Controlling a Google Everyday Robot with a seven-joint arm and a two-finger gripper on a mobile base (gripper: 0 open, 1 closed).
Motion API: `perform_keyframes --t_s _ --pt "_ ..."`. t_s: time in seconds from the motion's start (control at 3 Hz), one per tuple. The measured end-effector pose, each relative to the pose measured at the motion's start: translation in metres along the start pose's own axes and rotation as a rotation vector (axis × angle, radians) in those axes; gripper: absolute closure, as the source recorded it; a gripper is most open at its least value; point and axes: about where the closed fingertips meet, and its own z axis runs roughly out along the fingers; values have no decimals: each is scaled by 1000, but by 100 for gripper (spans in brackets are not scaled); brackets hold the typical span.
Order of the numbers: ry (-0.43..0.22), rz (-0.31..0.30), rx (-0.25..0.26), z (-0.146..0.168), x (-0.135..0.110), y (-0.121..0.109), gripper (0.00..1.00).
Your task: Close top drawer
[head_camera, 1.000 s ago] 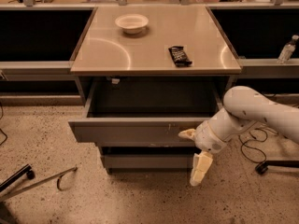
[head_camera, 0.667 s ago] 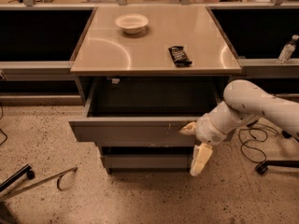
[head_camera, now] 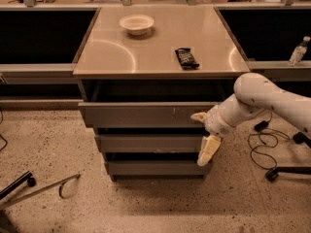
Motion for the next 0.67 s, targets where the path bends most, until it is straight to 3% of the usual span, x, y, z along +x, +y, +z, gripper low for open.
perform_keyframes --t_s 0.33,0.67 --pt "0 0 0 0 0 0 0" --pt "-4 8 17 2 5 -19 0"
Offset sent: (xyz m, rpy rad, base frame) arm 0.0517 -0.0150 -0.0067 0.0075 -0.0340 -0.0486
